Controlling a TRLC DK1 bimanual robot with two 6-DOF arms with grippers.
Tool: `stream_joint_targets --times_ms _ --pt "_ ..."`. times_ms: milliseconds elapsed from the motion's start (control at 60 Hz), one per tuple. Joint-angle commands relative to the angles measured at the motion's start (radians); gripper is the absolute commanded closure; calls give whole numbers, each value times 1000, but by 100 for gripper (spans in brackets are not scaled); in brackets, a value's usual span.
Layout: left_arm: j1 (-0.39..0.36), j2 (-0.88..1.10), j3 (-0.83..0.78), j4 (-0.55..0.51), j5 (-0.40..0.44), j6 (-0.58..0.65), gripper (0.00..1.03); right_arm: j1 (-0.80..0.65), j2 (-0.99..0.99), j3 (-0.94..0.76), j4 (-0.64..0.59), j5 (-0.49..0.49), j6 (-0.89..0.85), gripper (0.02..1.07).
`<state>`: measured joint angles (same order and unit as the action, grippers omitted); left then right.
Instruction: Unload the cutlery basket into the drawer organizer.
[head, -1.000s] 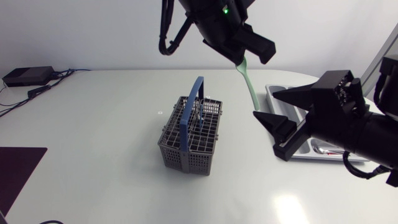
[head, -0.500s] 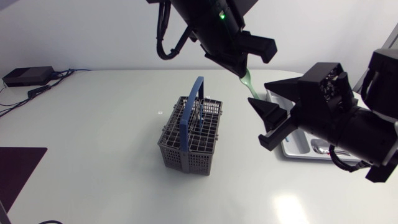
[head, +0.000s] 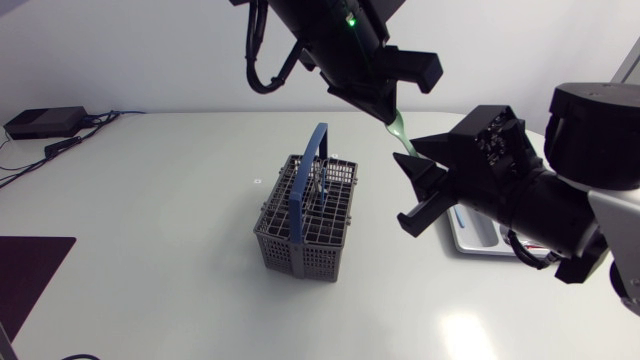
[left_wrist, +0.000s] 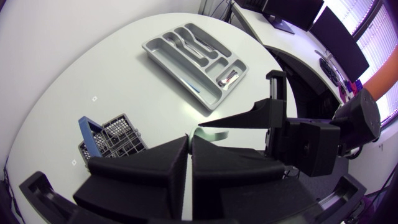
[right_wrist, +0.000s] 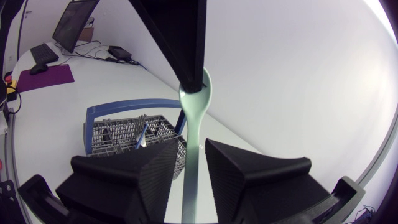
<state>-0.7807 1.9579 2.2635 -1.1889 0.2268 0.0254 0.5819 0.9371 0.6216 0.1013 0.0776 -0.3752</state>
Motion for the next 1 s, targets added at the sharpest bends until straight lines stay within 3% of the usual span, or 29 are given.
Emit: stream_joint_targets --times_ms 0,200,550,633,800,917,983 --pt "4 12 -18 -17 8 -22 97 9 19 13 14 11 -19 80" --pt "-5 9 -28 -17 8 -22 97 7 26 15 12 11 -30 100" --pt "-12 7 -25 -15 6 -22 95 6 22 13 -8 5 -33 101" --pt "-8 6 -24 -15 6 -24 78 4 17 10 -14 4 -33 101" --pt "6 7 -10 -12 6 -32 27 4 5 0 -32 -9 -41 101" --pt "15 7 -9 -3 6 -38 10 -14 -11 -10 -55 -42 -50 101" --pt "21 1 -9 6 6 -38 7 -37 -27 -19 -72 -71 -65 101"
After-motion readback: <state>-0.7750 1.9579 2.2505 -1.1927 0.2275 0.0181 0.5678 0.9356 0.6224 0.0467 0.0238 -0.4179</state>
